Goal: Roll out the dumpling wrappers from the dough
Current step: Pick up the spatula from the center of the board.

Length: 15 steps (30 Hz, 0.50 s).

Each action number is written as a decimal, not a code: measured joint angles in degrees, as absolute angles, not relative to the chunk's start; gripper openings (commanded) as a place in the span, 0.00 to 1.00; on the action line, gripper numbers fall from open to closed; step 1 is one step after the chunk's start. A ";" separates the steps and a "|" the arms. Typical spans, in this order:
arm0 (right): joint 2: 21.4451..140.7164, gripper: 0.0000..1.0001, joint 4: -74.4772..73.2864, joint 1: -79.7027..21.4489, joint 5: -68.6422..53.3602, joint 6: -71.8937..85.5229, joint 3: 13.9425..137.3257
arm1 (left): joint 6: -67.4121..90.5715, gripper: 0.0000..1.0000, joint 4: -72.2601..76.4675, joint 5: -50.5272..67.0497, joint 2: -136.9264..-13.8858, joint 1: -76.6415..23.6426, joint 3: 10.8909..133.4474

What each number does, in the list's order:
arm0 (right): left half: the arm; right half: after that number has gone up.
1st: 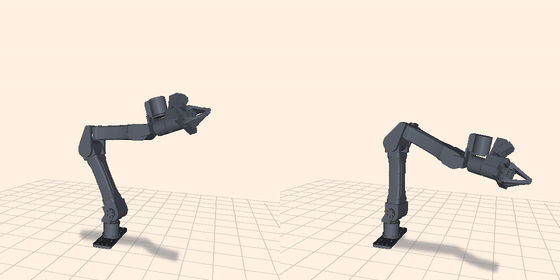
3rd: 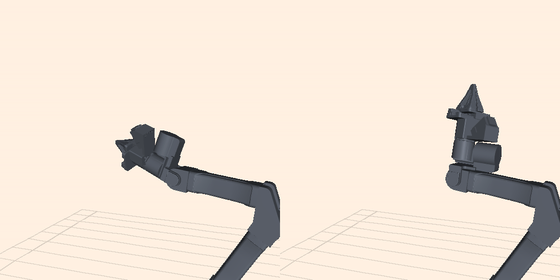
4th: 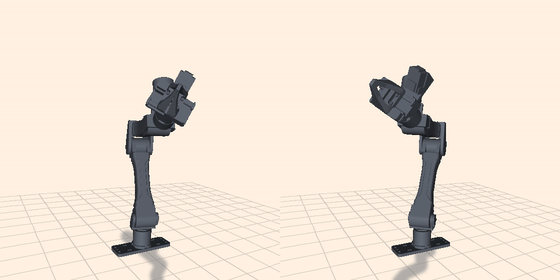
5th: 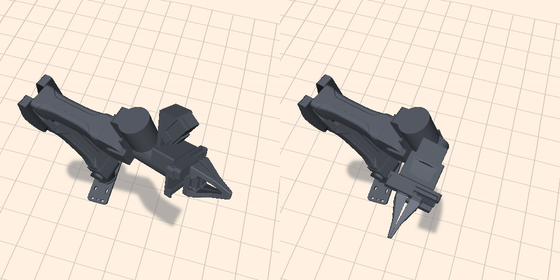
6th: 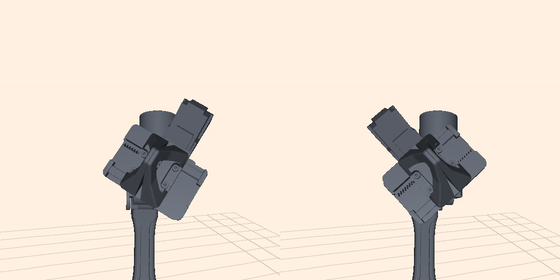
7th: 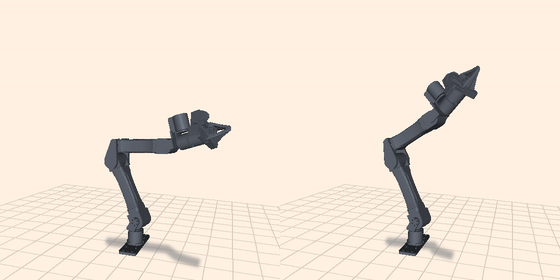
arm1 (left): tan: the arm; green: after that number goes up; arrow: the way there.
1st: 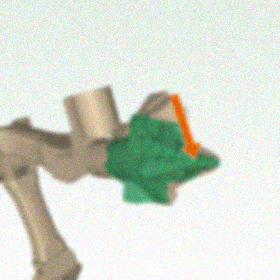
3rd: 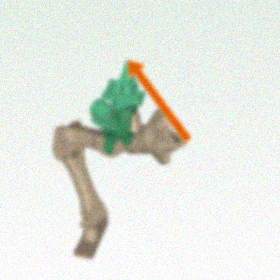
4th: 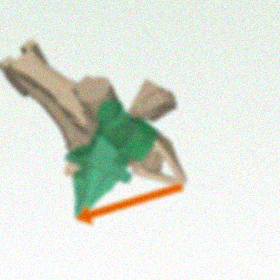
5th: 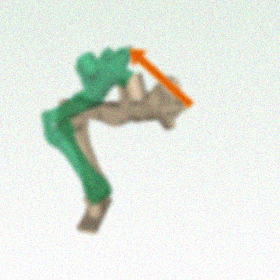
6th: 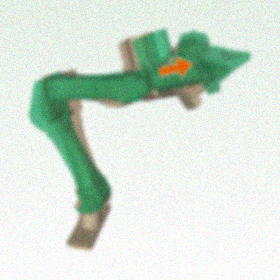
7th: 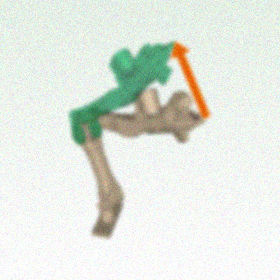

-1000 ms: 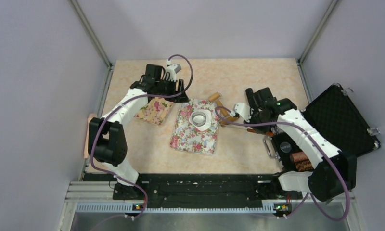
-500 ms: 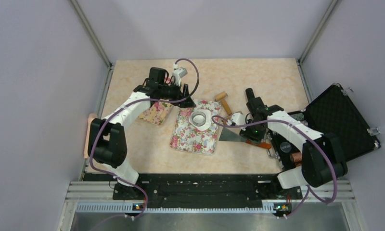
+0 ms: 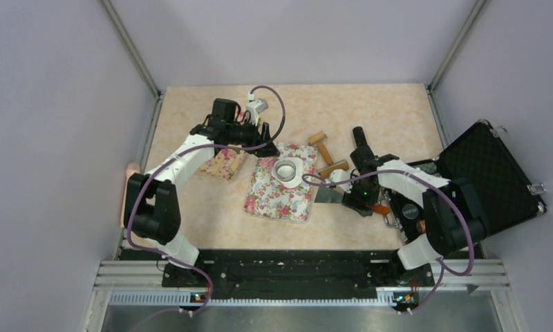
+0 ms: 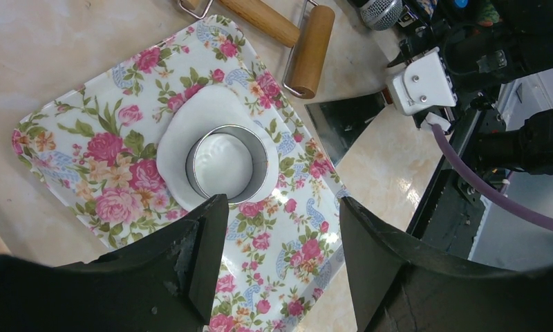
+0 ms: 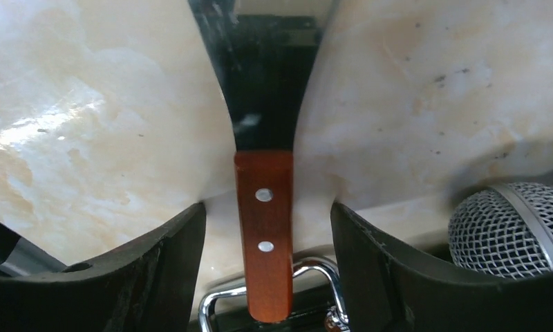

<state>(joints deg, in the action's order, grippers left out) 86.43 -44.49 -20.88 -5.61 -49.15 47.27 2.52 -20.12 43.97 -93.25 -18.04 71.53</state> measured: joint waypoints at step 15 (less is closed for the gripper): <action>87.57 0.00 -49.39 -20.95 -2.61 -47.77 53.45 | 1.04 0.66 -20.08 46.59 -92.75 -18.04 71.50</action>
<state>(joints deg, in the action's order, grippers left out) 87.57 -49.39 -20.95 -2.61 -47.77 53.45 1.04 -20.08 46.59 -92.75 -18.04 71.50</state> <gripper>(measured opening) 0.201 0.656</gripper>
